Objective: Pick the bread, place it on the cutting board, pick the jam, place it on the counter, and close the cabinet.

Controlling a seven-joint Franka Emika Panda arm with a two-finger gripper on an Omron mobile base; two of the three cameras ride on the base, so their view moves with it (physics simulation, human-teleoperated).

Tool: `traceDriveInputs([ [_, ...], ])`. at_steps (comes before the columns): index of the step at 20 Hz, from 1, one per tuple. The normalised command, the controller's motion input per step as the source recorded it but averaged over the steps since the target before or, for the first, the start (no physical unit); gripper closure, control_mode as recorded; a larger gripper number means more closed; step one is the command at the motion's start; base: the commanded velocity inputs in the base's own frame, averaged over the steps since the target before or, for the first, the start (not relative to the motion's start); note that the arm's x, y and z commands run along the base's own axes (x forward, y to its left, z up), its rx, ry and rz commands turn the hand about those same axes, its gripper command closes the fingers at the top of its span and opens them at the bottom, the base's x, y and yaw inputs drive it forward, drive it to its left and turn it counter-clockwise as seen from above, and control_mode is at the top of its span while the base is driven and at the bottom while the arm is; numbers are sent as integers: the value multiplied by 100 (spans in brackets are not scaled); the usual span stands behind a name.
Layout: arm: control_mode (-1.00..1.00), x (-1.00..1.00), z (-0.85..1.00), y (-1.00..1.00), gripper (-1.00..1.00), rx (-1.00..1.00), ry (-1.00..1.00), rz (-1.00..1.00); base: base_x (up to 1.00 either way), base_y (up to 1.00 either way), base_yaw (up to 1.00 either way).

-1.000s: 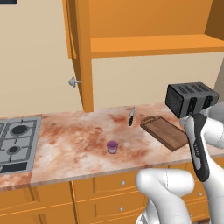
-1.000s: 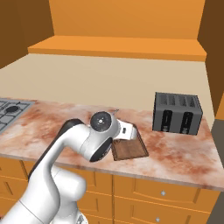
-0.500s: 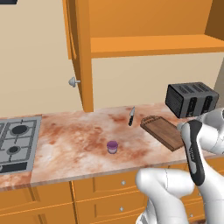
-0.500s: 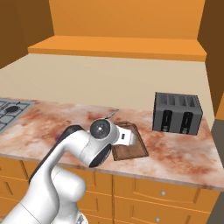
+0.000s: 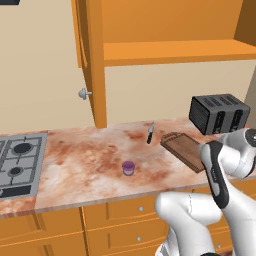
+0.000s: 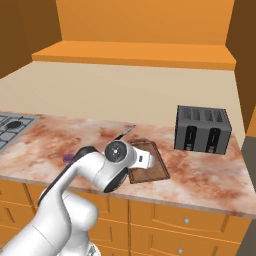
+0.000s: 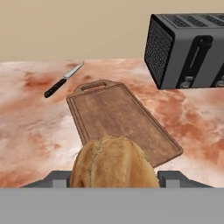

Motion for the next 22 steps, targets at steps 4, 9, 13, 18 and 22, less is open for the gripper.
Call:
traceDriveInputs([
  [4, -100, 23, -22, 0, 100, 0, 0, 0, 0, 0, 0],
  [9, -100, 25, -25, 0, 100, 0, 0, 0, 0, 0, 0],
  [13, -100, 23, -28, 0, 100, 0, 0, 0, 0, 0, 0],
  [18, -100, 23, -25, 0, 100, 0, 0, 0, 0, 0, 0],
  [22, -100, 21, -16, 0, 100, 0, 0, 0, 0, 0, 0],
])
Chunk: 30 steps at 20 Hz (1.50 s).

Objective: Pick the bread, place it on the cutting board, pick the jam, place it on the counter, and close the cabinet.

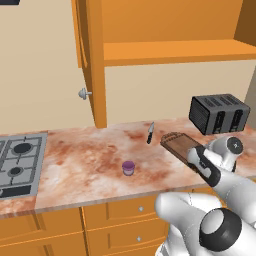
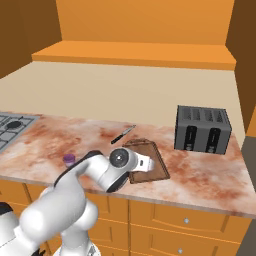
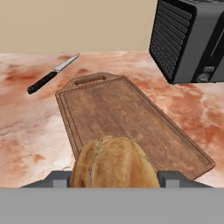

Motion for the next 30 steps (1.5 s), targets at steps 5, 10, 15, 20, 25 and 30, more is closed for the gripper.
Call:
traceDriveInputs([
  [5, -100, 18, -16, 0, 100, 0, 0, 0, 0, 0, 0],
  [10, -100, 16, -17, 0, 100, 0, 0, 0, 0, 0, 0],
  [15, -100, 15, -15, 0, 100, 0, 0, 0, 0, 0, 0],
  [20, -100, 16, -14, 0, 100, 0, 0, 0, 0, 0, 0],
  [25, -100, 15, -12, 0, 100, 0, 0, 0, 0, 0, 0],
  [30, -100, 15, -12, 0, 100, 0, 0, 0, 0, 0, 0],
])
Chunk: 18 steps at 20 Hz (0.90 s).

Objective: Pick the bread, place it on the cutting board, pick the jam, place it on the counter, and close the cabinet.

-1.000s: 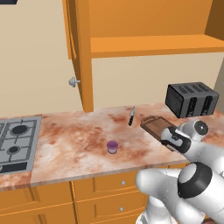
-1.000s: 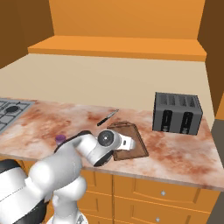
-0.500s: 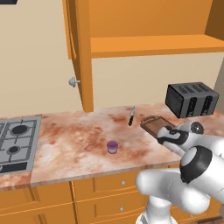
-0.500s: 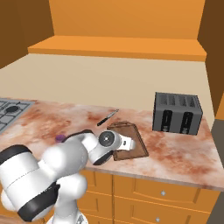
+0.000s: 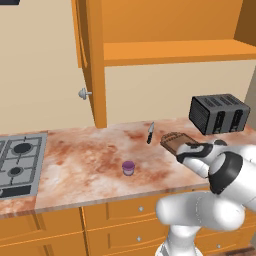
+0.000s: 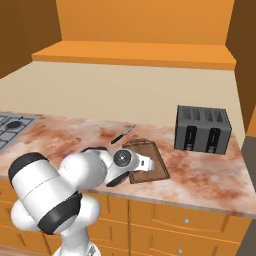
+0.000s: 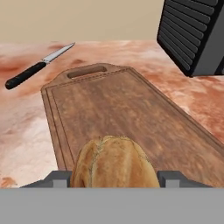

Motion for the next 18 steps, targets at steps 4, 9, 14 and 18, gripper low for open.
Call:
traceDriveInputs([
  [4, -100, 13, -12, 0, 100, 0, 0, 0, 0, 0, 0],
  [9, -100, 13, -13, 0, 100, 0, 0, 0, 0, 0, 0],
  [14, -100, 10, -15, 0, 100, 0, 0, 0, 0, 0, 0],
  [18, -100, 0, -5, 0, 100, 0, 3, 0, 0, 0, 0],
])
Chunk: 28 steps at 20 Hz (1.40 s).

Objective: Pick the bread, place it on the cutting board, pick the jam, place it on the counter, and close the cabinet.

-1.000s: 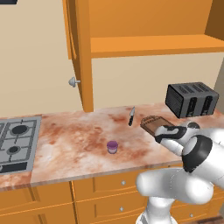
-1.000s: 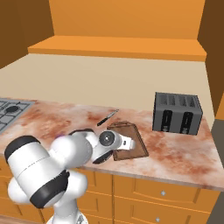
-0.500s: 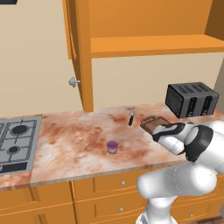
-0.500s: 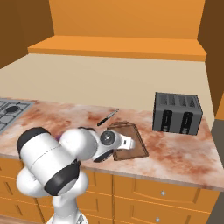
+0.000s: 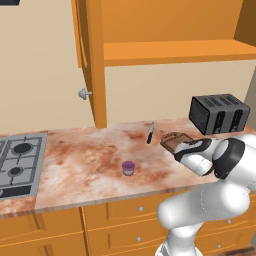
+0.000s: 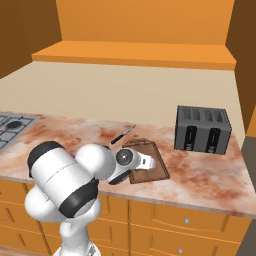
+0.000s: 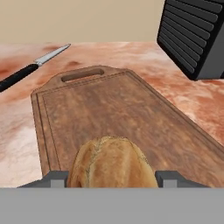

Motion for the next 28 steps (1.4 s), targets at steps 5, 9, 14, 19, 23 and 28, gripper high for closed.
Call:
traceDriveInputs([
  [5, -100, 0, 0, 0, 100, 0, 1, 0, 0, 0, 0],
  [9, -100, 0, 0, 0, -100, 0, 0, 0, 0, 0, 0],
  [14, -100, 0, 0, 0, -100, 0, 0, 0, 0, 0, 0],
  [19, -100, 0, 0, 0, -100, 0, 0, 0, 0, 0, 0],
  [23, -100, 0, 2, 0, -100, 0, -1, 1, 0, 0, 0],
  [28, -100, 0, 20, 0, -100, 0, -8, 1, 0, 0, 0],
])
